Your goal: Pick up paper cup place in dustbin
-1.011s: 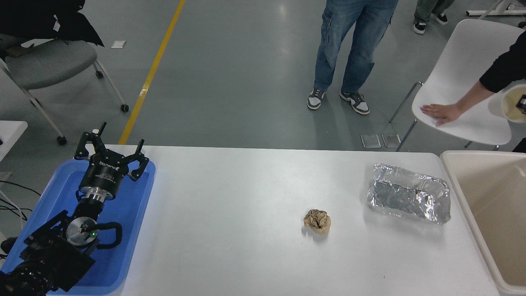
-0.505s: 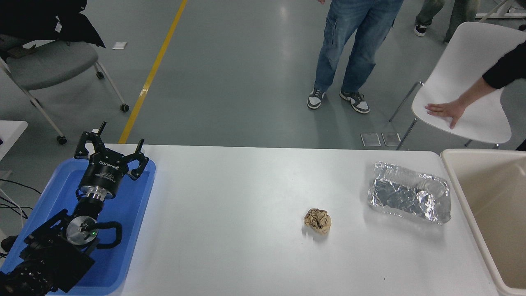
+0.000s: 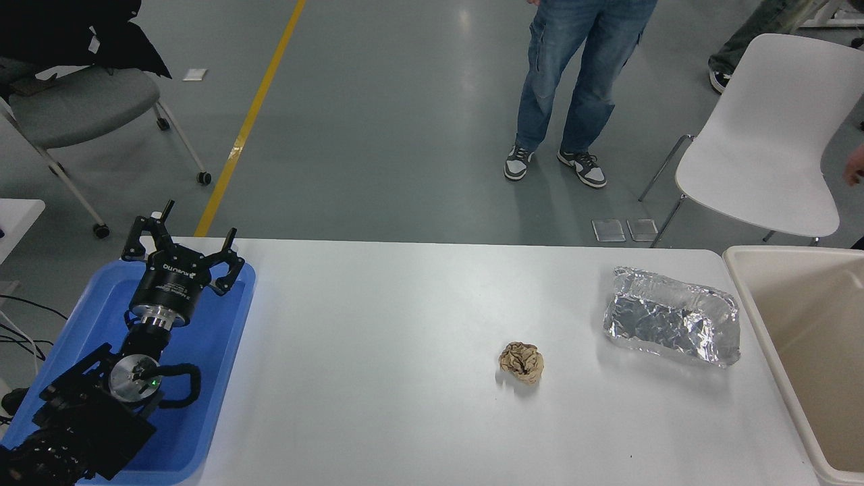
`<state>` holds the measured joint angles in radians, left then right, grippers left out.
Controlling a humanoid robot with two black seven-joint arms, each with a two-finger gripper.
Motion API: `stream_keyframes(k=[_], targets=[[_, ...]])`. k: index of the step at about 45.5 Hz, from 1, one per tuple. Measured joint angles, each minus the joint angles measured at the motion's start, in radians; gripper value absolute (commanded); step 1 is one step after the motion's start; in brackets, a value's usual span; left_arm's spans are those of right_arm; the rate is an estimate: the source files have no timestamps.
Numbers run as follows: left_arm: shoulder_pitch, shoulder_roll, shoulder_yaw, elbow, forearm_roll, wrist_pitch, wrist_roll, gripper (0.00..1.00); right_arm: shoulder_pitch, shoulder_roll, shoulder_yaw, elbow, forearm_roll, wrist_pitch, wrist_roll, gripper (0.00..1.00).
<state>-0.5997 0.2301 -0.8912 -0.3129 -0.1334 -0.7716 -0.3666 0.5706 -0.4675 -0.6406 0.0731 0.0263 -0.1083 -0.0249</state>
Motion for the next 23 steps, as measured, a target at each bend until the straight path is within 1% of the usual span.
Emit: stream_keyframes(k=[6,7,12,15,16,23], targets=[[0.0,0.0,0.0,0.0,0.0,0.0,0.0,1.0,-0.012,0.017,0.005,-0.005,-0.002,-0.004,-0.001,0.0],[0.0,0.0,0.0,0.0,0.0,0.0,0.0,1.0,-0.013,0.018,0.006,-0.005,-0.002,-0.004,-0.001,0.04],[0.0,0.0,0.0,0.0,0.0,0.0,0.0,1.0,-0.017,0.025,0.007,-0.007,-0.003,-0.005,-0.001,0.58],[0.0,0.0,0.0,0.0,0.0,0.0,0.0,1.0,-0.018,0.027,0.007,-0.007,-0.003,-0.005,0.0,0.93],[0.0,0.0,0.0,0.0,0.0,0.0,0.0,1.0,-0.018,0.028,0.007,-0.007,-0.003,-0.005,0.0,1.0],[0.0,0.0,0.0,0.0,0.0,0.0,0.0,1.0,-0.01,0.03,0.008,-0.008,-0.003,-0.006,0.003,1.0]])
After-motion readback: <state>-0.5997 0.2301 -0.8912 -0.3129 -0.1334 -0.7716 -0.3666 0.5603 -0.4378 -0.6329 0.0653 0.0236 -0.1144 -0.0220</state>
